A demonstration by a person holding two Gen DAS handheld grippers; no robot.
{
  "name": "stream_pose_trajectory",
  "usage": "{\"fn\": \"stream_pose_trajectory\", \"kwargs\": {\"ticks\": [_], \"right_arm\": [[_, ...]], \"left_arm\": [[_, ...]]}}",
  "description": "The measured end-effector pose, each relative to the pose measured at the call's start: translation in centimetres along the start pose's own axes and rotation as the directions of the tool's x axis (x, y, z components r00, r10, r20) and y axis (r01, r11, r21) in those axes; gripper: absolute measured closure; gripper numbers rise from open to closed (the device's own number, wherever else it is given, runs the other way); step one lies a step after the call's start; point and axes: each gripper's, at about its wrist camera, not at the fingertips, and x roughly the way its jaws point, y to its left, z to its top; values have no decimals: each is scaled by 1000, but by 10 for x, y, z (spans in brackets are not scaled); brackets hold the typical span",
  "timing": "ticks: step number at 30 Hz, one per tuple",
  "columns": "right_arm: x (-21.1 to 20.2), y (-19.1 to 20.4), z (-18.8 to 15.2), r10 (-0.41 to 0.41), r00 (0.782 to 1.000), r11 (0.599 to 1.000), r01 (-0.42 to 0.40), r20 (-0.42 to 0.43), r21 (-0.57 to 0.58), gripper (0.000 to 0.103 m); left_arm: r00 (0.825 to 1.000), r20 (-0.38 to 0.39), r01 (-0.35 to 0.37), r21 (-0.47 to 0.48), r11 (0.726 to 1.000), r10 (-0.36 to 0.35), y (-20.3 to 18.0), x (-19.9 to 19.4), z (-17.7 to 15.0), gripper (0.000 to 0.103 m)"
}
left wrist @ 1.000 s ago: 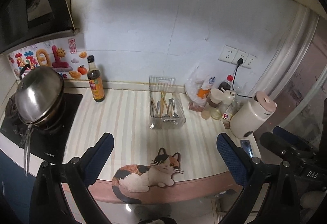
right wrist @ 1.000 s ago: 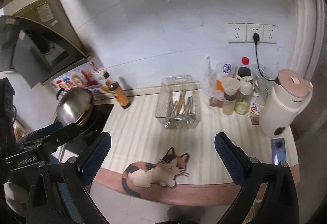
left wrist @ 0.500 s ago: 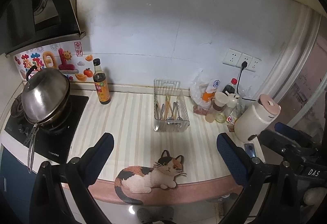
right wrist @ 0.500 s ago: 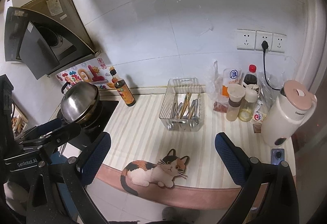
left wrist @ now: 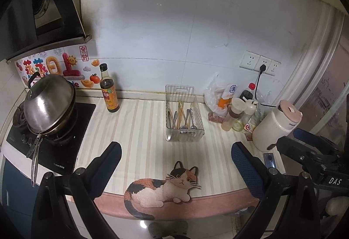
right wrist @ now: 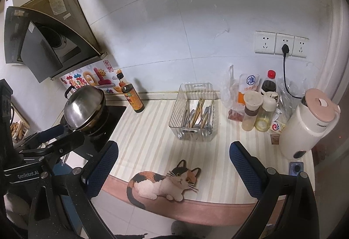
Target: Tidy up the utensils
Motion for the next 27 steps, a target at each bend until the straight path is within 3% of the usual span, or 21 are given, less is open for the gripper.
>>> {"fn": "stream_pose_trajectory", "kwargs": {"ticks": [27], "right_arm": [[2, -5, 0, 0, 1000, 1000, 0, -6, -2, 0]], "left_arm": [[999, 2, 38, 16, 999, -38, -2, 1, 1, 0]]}}
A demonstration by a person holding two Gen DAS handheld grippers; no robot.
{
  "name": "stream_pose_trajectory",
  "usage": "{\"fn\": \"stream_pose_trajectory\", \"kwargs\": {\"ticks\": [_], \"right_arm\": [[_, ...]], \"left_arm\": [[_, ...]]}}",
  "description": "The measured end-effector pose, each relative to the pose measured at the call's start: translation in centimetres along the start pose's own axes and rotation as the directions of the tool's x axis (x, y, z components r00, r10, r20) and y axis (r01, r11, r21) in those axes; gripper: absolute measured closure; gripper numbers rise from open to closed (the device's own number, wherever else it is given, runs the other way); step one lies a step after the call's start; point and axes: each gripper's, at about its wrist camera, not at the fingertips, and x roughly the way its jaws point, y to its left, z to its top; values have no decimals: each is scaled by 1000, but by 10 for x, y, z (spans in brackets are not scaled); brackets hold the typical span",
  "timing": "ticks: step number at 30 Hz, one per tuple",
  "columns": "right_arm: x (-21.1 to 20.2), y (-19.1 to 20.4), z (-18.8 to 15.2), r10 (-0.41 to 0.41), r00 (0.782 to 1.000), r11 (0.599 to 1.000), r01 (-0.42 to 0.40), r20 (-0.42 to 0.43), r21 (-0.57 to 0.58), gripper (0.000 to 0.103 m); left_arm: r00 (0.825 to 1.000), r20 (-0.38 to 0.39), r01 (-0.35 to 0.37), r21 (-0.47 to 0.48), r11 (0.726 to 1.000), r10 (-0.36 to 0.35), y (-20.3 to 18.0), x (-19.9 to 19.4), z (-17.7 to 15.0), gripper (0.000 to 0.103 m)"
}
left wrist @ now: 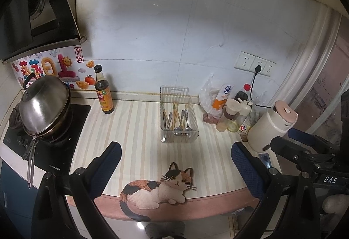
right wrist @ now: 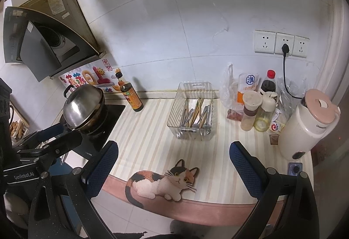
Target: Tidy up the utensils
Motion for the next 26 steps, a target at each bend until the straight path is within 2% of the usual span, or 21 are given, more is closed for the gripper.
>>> {"fn": "stream_pose_trajectory", "kwargs": {"ticks": [26], "right_arm": [[-4, -3, 6, 0, 1000, 1000, 0, 6, -10, 0]], "left_arm": [[1000, 9, 4, 3, 1000, -4, 2, -5, 6, 0]]}}
